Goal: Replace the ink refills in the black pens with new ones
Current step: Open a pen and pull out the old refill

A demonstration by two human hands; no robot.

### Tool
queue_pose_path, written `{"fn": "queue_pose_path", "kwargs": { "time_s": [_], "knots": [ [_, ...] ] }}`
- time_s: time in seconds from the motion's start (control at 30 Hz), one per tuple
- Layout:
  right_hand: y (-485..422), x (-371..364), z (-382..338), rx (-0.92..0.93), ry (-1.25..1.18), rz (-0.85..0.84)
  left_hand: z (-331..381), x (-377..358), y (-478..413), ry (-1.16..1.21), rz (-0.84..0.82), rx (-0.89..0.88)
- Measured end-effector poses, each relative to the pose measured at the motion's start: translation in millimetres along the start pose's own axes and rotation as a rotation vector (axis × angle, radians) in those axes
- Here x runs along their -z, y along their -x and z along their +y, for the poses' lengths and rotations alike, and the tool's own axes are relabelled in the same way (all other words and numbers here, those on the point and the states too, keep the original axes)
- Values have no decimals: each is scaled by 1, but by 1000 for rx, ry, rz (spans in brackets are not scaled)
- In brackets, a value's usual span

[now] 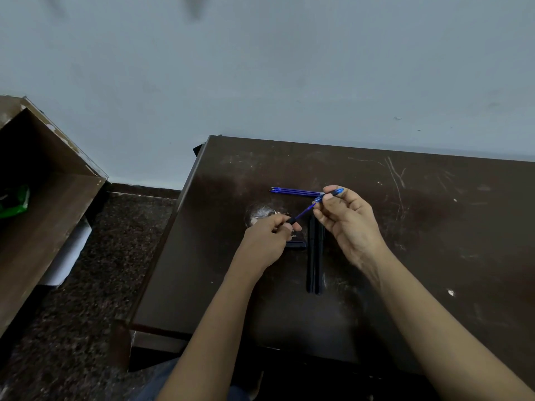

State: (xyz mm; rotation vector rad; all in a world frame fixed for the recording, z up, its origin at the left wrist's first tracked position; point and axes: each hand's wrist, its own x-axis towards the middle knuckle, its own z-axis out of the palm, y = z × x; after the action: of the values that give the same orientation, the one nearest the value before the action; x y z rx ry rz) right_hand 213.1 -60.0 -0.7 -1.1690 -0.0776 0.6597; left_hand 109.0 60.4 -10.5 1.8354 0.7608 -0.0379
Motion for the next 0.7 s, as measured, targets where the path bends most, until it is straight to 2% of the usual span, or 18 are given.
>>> {"fn": "queue_pose_path", "kwargs": {
  "time_s": [0.2,0.47,0.7],
  "knots": [
    [2,0,3,30,125,-41,0,0,0,-4,-19,3],
    [-3,5,0,39,63,3,1,-1,1,50,8,-1],
    [-2,6,-1,41,128,-37,1,0,1,43,6,4]
  ]
}}
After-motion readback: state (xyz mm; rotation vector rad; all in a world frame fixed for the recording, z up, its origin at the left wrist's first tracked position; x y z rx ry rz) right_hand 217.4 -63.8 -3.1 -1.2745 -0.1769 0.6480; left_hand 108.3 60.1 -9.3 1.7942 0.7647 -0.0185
